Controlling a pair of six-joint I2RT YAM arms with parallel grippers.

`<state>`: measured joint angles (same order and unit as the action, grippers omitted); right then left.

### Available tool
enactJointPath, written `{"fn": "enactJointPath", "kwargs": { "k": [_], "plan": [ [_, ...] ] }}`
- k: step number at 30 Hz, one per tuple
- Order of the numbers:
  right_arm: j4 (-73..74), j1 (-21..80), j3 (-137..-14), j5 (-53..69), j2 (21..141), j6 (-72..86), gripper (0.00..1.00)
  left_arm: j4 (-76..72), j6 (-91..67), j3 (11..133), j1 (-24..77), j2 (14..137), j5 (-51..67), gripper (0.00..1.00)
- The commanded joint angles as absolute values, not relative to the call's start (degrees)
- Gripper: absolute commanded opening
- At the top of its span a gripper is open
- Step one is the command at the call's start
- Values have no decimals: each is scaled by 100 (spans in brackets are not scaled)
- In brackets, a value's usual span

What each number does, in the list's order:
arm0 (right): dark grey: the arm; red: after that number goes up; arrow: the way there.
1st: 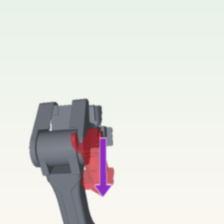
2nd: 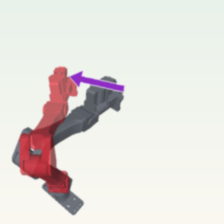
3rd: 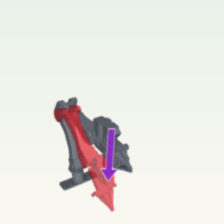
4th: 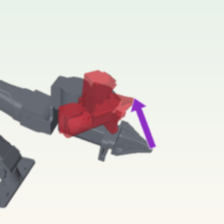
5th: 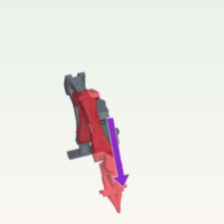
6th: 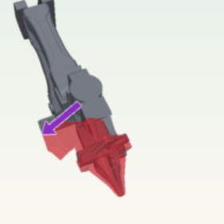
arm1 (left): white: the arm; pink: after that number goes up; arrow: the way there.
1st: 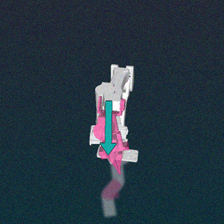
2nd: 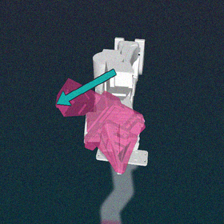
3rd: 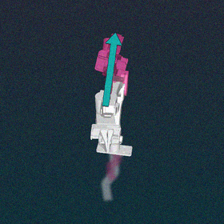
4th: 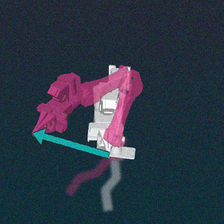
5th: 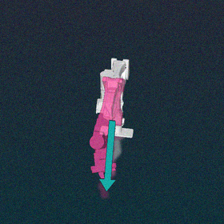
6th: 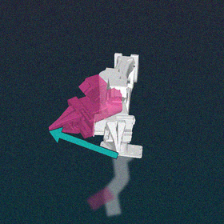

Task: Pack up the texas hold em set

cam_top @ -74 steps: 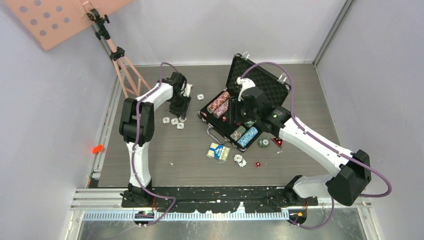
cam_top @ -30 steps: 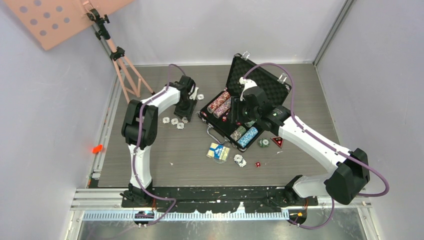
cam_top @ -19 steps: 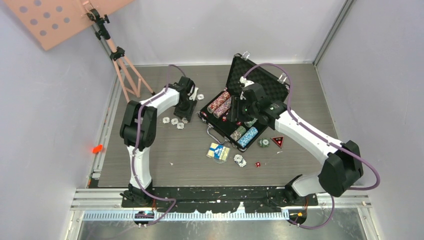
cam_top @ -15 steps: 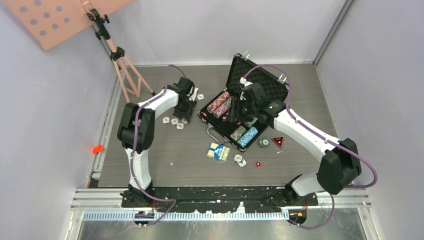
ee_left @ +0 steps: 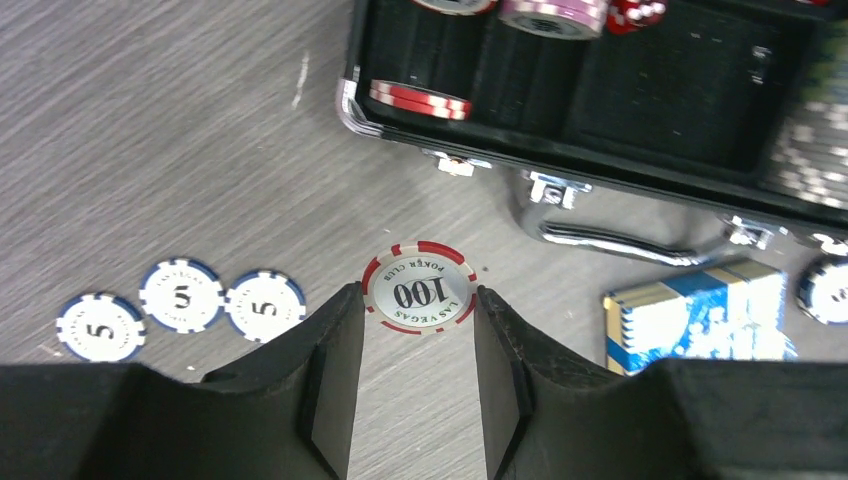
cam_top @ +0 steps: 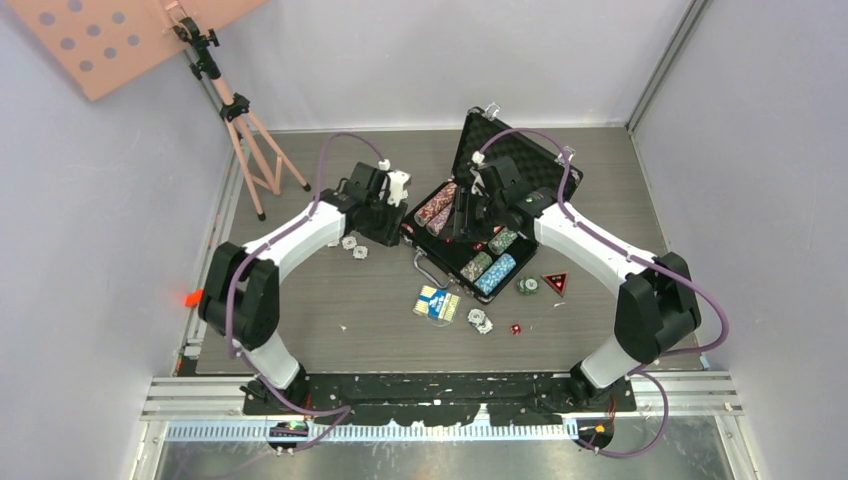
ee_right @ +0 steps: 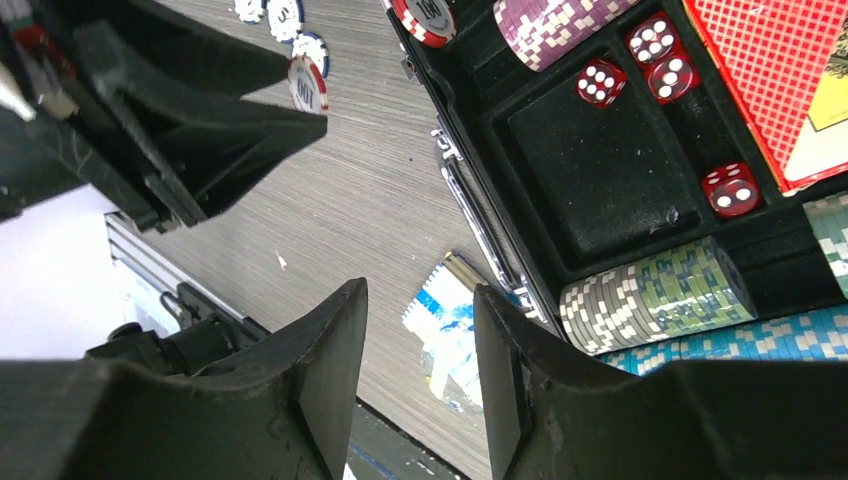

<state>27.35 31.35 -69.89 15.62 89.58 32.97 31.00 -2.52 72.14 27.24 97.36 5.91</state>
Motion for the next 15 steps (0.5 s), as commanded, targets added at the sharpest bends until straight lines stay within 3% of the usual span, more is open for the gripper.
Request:
{"fn": "enactJointPath", "kwargs": {
  "k": [1,9,15],
  "plan": [
    [2311,2958,-7126,1976,8928,3714,48,1969,-226,6612,2698,9008,1596,28],
    [2011,2865,-7084,2666,9112,3906,45,753,-208,5819,2881,8446,2908,29],
    [2029,2879,-7091,2865,9189,3911,42,490,-108,5688,3084,8385,3079,28]
  ]
}}
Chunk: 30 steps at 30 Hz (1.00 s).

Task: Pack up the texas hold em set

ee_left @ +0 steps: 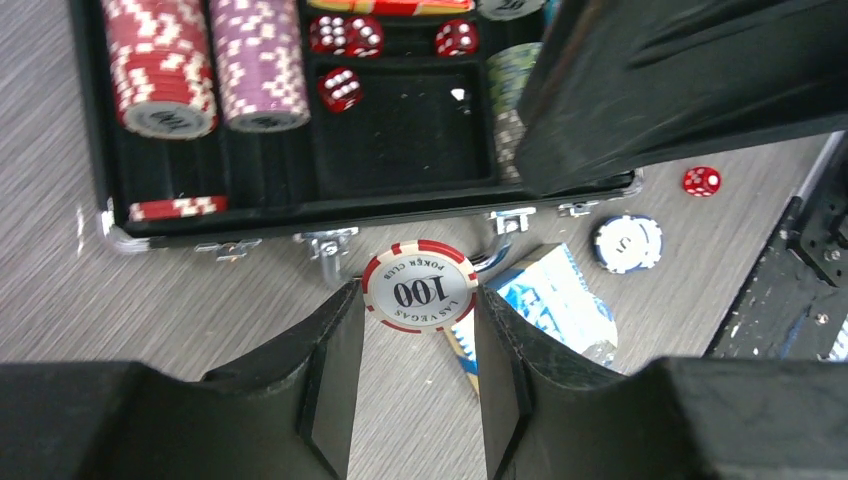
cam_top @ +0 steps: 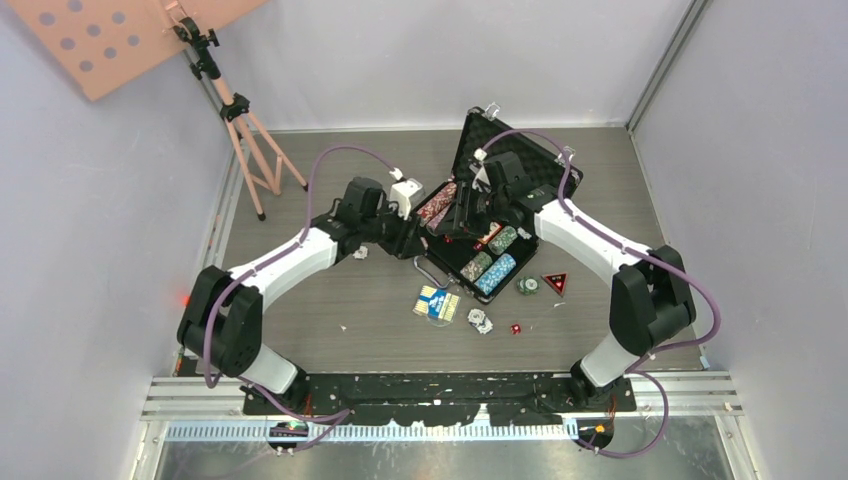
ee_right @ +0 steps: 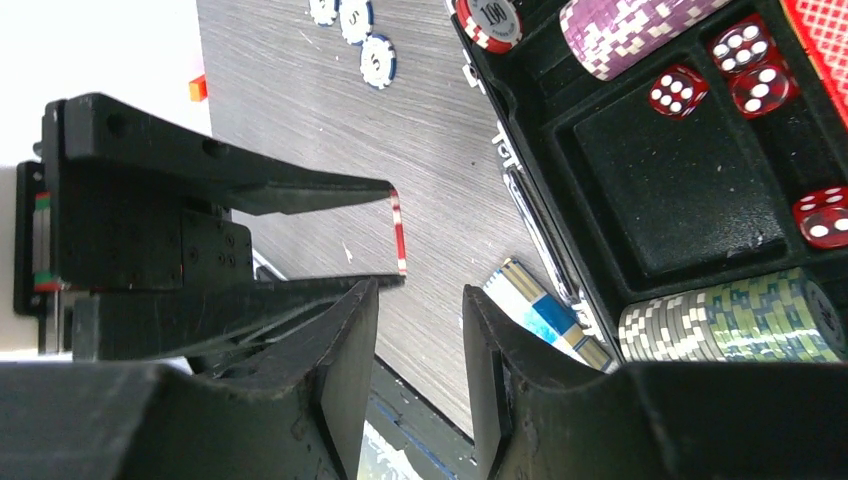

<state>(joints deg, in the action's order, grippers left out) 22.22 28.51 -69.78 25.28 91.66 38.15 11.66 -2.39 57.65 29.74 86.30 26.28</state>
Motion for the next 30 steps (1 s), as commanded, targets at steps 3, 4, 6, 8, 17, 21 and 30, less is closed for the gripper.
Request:
{"fn": "enactJointPath", "kwargs": {
  "k": [3,4,6,8,17,21,30],
  "plan": [
    [2037,2918,-7093,2929,9237,3911,41,418,-82,5683,3134,8379,3131,28],
    [2038,2927,-7097,2940,9250,3911,41,387,-72,5683,3147,8372,3140,28],
    [2041,2954,-7101,2952,9281,3903,42,345,-63,5694,3170,8357,3138,28],
    [2043,2965,-7094,2953,9314,3902,41,336,-45,5707,3185,8341,3155,29],
    [2008,3026,-7105,3008,9439,3913,36,331,-26,5763,3217,8341,3195,28],
    [1931,3047,-7119,3094,9489,3986,31,311,-35,5795,3224,8350,3172,28],
    [1613,3059,-7134,3417,9661,4172,17,161,-124,5831,3234,8414,3155,28]
  ]
}}
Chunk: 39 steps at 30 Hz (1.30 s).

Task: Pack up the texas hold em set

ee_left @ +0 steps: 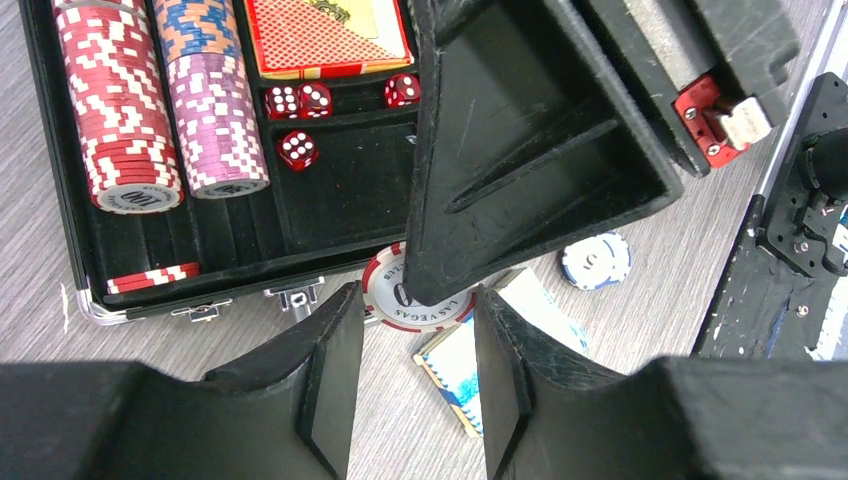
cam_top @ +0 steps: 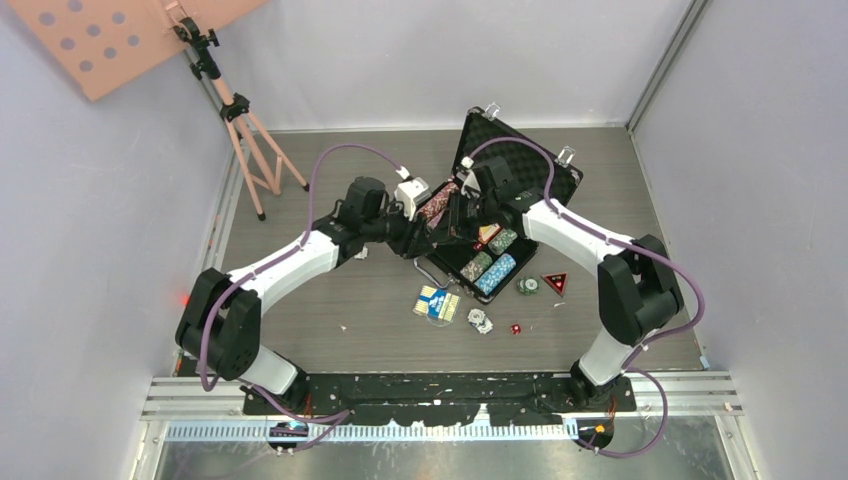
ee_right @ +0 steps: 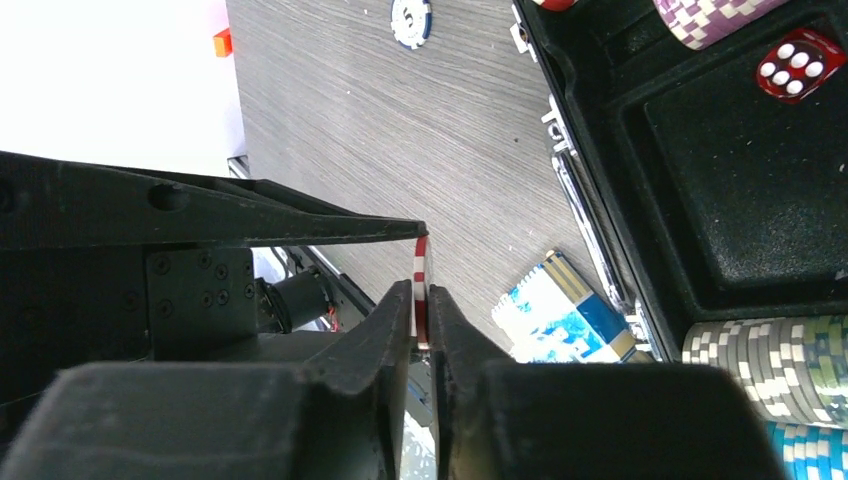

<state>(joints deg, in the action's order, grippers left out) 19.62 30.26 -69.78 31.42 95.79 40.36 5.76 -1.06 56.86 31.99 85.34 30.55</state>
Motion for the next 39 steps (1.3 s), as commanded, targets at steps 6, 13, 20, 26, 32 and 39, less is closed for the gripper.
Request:
{"fn": "enactJointPath", "kwargs": {
  "k": [6,13,20,26,32,39],
  "plan": [
    [1720,3059,-7272,3154,9738,3972,1,-141,-509,5685,3234,8370,2874,70],
    [2399,3069,-8183,2172,10251,2823,1,-722,-1298,5082,3018,7900,2250,86],
    [1592,3187,-8326,1681,10579,1984,1,-908,-1991,4363,2520,7270,1534,82],
    [2222,3658,-9146,873,11145,1128,1,-608,-1894,3989,2417,6888,439,86],
    [2575,3883,-9746,102,11669,910,1,-301,-1875,3656,2399,6515,-908,91],
    [2915,4016,-10156,-625,12071,642,1,-762,-1942,3047,2399,6200,-1510,93]
  ]
}}
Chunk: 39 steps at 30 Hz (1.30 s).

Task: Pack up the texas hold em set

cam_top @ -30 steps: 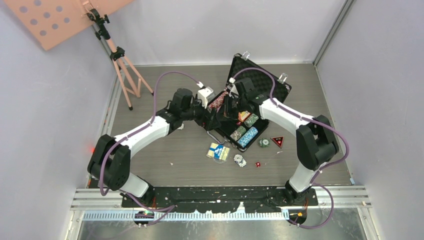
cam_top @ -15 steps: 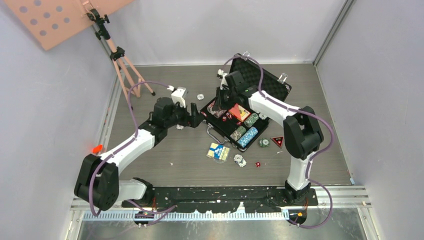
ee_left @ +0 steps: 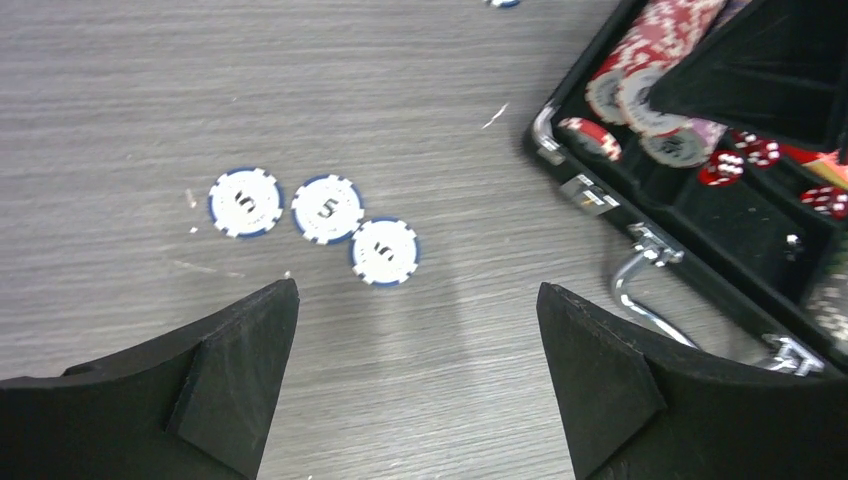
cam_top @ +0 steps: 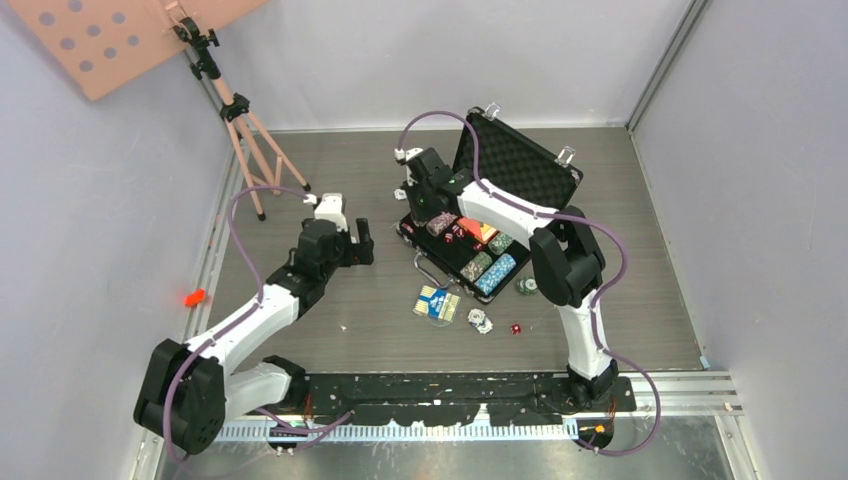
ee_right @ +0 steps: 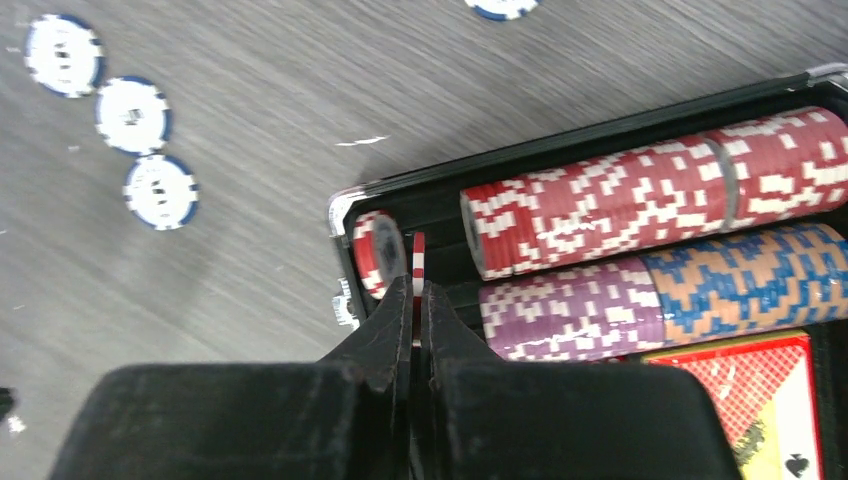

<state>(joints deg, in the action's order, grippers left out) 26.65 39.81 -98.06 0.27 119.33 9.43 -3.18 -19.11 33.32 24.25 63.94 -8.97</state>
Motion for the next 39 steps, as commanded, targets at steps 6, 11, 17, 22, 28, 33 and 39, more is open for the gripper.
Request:
{"fn": "enactJointPath", "kwargs": {
  "k": [6,11,17,22,28,33,39],
  "plan": [
    [3010,4068,-10368,-1012,12375,512,3,-952,-1892,2924,2399,6301,-1590,93],
    [3166,4067,-10678,-1179,12635,529,5,-1049,-1877,2910,2399,6291,-1553,93],
    [3182,4069,-10693,-1443,12655,585,28,-1088,-1838,2853,2399,6179,-1525,93],
    [3223,4069,-10680,-1464,12565,641,42,-1118,-1819,2837,2399,6126,-1449,93],
    [3274,4069,-10633,-1430,12342,797,43,-1116,-1802,2835,2399,6096,-1366,93],
    [3300,4069,-10530,-1415,12022,938,47,-1124,-1784,2832,2400,6077,-1320,93],
    [3386,4069,-10472,-1421,11748,1015,48,-1116,-1781,2841,2399,6097,-1260,93]
  ]
}}
